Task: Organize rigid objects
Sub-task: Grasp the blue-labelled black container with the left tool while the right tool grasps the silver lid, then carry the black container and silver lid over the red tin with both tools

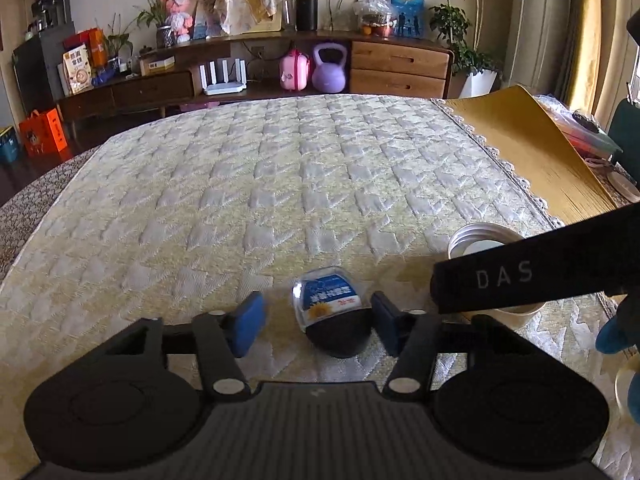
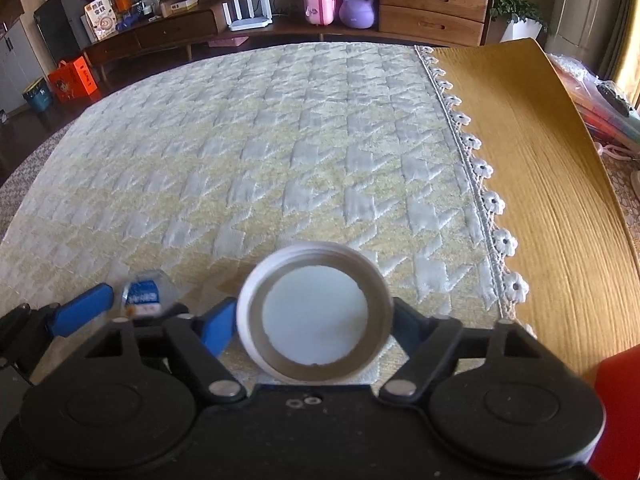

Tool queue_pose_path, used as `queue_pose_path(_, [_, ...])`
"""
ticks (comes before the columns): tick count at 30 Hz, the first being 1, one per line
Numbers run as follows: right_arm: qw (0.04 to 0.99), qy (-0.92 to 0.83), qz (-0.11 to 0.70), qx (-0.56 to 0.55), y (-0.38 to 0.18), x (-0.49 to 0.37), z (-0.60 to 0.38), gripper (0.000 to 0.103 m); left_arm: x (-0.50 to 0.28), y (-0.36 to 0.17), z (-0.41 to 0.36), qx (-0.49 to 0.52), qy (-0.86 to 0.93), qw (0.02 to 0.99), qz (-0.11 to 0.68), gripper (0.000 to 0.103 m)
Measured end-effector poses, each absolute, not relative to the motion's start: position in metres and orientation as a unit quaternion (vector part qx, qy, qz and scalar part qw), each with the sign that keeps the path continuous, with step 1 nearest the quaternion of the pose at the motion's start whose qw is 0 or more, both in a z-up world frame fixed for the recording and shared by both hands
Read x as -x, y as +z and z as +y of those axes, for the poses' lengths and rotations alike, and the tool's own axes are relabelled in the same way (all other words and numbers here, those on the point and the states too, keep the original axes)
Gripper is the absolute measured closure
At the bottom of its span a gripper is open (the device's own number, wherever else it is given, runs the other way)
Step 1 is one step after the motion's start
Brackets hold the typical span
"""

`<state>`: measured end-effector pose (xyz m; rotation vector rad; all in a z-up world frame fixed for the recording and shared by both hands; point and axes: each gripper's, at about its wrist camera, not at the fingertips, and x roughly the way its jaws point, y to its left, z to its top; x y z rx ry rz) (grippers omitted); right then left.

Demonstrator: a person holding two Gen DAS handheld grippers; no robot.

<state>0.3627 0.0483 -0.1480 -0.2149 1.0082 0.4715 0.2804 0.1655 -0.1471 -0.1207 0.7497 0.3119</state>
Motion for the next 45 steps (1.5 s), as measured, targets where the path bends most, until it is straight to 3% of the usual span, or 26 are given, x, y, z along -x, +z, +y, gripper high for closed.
queue_pose_path(2, [0.844,0.225,0.476,0.105,-0.148,-0.362,0.048,0.027,-0.280,-0.146,0.165,0.053,0.146,0.918,0.364,0.063])
queue_pose_path(17, [0.851,0.219,0.470,0.082,-0.128,-0.334,0.011,0.027,-0.260,-0.135,0.162,0.068,0.125,0.913,0.381,0.063])
queue_pose_path(45, [0.874,0.221,0.430,0.044,-0.042,-0.240,-0.109,0.027,-0.192,-0.046,0.066,0.041,0.019,0.931,0.361,0.063])
